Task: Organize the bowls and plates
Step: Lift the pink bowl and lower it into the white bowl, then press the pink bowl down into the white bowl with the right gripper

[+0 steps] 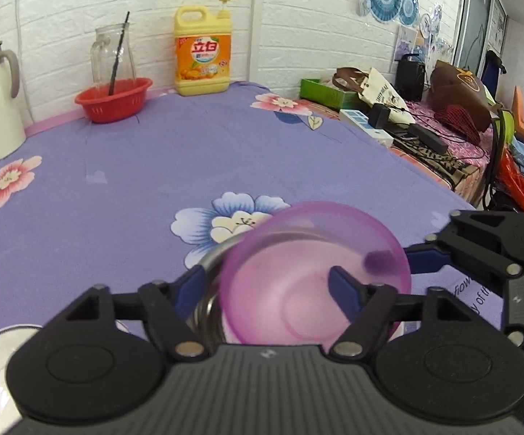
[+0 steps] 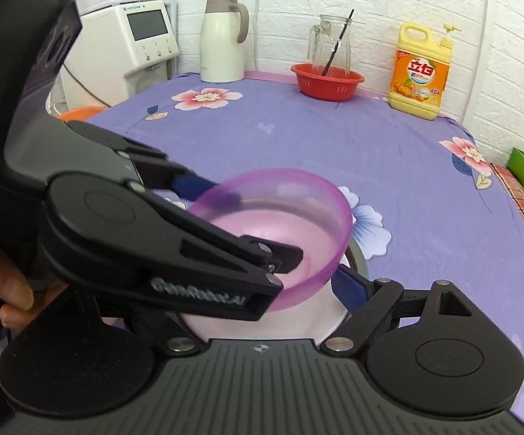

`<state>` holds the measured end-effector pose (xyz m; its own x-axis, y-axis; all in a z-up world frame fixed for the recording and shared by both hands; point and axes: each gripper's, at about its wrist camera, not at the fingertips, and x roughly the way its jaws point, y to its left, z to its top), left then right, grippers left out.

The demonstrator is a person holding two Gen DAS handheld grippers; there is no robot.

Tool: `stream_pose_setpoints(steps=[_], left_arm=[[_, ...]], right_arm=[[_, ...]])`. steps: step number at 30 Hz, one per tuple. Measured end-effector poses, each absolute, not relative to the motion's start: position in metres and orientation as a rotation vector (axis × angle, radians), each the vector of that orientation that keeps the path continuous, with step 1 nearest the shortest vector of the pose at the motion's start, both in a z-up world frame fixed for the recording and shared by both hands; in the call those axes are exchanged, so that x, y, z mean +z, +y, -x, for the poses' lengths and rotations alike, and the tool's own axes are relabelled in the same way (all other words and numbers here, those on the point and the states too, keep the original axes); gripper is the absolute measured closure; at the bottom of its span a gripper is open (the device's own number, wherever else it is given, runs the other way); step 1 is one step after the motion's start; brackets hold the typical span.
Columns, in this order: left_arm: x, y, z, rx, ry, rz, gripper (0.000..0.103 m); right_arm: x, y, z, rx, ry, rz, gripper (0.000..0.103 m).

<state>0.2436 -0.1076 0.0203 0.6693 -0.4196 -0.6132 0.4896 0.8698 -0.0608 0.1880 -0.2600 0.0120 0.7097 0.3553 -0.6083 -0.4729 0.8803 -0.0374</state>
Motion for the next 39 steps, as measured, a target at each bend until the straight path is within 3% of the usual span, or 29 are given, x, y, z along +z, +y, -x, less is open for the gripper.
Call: stream_pose_setpoints(steps=[3,7,17,22,28,39], left_arm=[[0.028,-0.095,-0.239,-0.504,0.626,-0.071,0.007],[0.036,-0.077,-0.238,-0.496,0.607,0.044,0.005],[0.034,-0.065,-0.233,-0.484,0.61,0.143,0.005],[0.033,-0.061,-0.233,-0.471,0.614,0.155,0.005],[0.028,-0.057,-0.241,-0.44,0.638,0.183,0.005],[0.006,-0.062,-0.249,-0.4,0.712,0.143,0.002]], right_arm=[[0.012,-0.268,-0.18,0.45,0.626,0.177,0.0],[0.009,-0.28,-0.166,0.434,0.631,0.111,0.0],[0.008,-0.312,-0.149,0.37,0.527,-0.19,0.0],[-0.009,-0.316,-0.17,0.342,0.621,-0.22,0.0],[0.003,-0.328,-0.165,0.331,0.572,-0.271,0.0],[-0.024,-0.324,-0.184,0.305,0.659,-0.342,0.0]])
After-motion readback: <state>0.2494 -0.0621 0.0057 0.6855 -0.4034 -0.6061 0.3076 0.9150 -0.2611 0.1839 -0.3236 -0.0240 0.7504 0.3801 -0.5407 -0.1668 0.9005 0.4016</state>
